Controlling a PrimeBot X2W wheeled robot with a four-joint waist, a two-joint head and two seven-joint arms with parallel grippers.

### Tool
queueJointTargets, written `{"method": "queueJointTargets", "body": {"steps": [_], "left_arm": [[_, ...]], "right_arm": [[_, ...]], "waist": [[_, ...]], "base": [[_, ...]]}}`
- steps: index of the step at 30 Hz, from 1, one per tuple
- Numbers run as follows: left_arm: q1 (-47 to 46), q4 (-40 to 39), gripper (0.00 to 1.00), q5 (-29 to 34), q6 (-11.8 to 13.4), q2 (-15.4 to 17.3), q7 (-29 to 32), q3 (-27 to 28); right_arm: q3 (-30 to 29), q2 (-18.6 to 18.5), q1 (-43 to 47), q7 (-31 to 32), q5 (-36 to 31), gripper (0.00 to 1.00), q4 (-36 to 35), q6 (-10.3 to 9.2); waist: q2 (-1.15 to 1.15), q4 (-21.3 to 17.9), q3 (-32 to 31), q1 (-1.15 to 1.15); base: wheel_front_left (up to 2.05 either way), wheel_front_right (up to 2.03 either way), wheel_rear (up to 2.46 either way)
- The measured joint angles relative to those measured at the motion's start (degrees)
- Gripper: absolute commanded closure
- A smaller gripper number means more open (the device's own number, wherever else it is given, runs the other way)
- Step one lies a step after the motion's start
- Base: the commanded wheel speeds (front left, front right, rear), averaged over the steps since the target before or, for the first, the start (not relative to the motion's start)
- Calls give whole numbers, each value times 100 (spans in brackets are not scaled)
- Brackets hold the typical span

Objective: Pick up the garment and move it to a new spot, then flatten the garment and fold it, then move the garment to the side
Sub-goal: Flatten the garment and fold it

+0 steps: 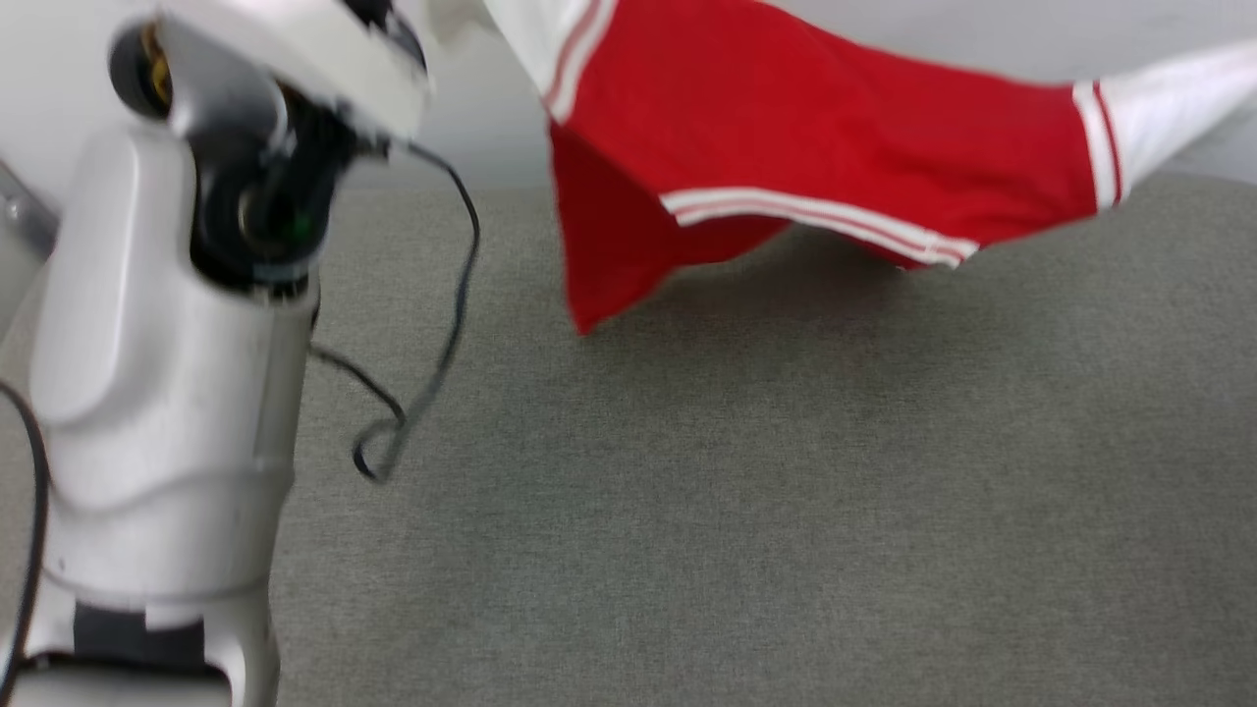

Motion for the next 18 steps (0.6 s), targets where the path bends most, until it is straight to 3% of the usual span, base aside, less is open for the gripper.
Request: {"method": "queueJointTargets", "body": {"steps": [6, 10, 18], "left_arm": [[-1376, 1151, 100, 421, 23, -112, -692, 35], [-2237, 1788, 100, 325, 166, -246, -745, 172], [-3649, 2871, 100, 795, 230, 11, -904, -19]], "right_arm": [[536, 136, -1590, -444, 35, 100, 550, 0], [1128, 23, -2491, -644, -223, 100, 888, 1], [1574, -69, -3995, -784, -480, 100, 1701, 0]], "waist": [[0, -51, -117, 0], [0, -59, -146, 0], [0, -41, -41, 0]], "base": [[0, 0, 0], [0, 0, 0], [0, 0, 0]]}}
